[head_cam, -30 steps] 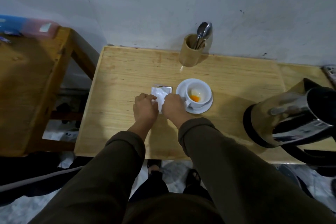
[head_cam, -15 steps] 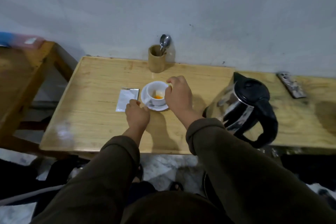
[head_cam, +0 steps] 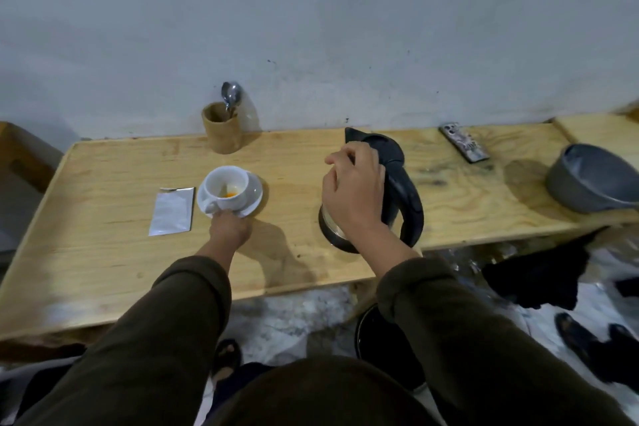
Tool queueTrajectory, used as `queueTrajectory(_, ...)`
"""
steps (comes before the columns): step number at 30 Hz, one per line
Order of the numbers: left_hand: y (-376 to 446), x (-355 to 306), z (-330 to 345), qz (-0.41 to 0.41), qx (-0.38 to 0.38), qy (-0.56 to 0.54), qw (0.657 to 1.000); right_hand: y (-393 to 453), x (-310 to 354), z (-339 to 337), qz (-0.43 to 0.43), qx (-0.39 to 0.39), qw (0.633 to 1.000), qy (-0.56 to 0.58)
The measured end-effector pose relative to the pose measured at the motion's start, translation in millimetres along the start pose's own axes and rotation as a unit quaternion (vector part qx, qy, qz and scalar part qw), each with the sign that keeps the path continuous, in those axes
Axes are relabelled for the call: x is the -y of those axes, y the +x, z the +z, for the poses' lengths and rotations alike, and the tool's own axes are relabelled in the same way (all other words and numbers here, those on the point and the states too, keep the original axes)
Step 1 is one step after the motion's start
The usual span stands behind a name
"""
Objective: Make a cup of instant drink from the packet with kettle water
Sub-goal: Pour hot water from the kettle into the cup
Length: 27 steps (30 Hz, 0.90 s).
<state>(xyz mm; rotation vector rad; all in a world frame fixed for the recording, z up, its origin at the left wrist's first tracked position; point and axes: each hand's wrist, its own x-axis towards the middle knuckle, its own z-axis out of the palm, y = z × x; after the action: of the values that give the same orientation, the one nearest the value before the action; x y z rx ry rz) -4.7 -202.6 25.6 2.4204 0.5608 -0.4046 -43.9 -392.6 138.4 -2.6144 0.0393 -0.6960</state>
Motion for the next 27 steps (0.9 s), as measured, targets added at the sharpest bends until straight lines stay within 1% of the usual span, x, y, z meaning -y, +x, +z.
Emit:
queueTrajectory(1,-0.3,0.3,-0.5,-0.006,0.004,-0.001,1.000,-4.0,-5.9,-4.0,-0.001,-0.015,1.000,-0.016)
queueTrajectory(3,-0.7,2.4,-0.4,0.006,0.007,0.007,1.000,-13.6,-18.4,-10.6,0.011,-0.038,0.997,-0.059)
queueTrajectory(6,-0.2,6.0,-0.3,0.026,0.011,0.024,0.999,-29.1,-36.2,-20.9,0.069,-0.025,0.994,-0.085)
queueTrajectory(8,0.9,7.2,-0.8,0.022,0.012,0.028,0.999,-37.6,-43.6,-27.0,0.101,-0.006,0.993,-0.057)
queueTrajectory(10,1.3,8.5,0.2,0.018,0.010,0.024,1.000,-40.5,-47.8,-29.9,0.118,-0.011,0.993,0.010)
queueTrajectory(11,0.5,8.6,0.3,0.018,0.007,0.020,1.000,-39.1,-48.7,-31.8,0.144,-0.021,0.988,0.053)
queueTrajectory(13,-1.7,9.6,1.2,0.024,-0.002,0.005,1.000,-34.2,-50.0,-36.6,0.236,-0.024,0.963,0.124)
queueTrajectory(15,-3.0,10.2,0.6,0.030,-0.004,-0.010,1.000,-29.4,-51.4,-41.8,0.344,0.000,0.924,0.165)
queueTrajectory(17,-3.8,11.7,-1.2,0.033,0.001,-0.021,0.999,-25.2,-52.3,-45.1,0.420,0.021,0.886,0.194)
queueTrajectory(19,-4.2,14.4,-3.1,0.032,0.007,-0.025,0.999,-22.2,-53.6,-45.8,0.434,0.035,0.879,0.192)
queueTrajectory(23,-5.8,16.7,-7.9,0.016,0.010,-0.061,0.998,-19.5,-52.3,-44.1,0.424,0.025,0.887,0.179)
queueTrajectory(27,1.7,21.0,-11.3,-0.019,-0.003,-0.148,0.989,-11.4,-47.6,-44.3,0.374,0.027,0.919,0.122)
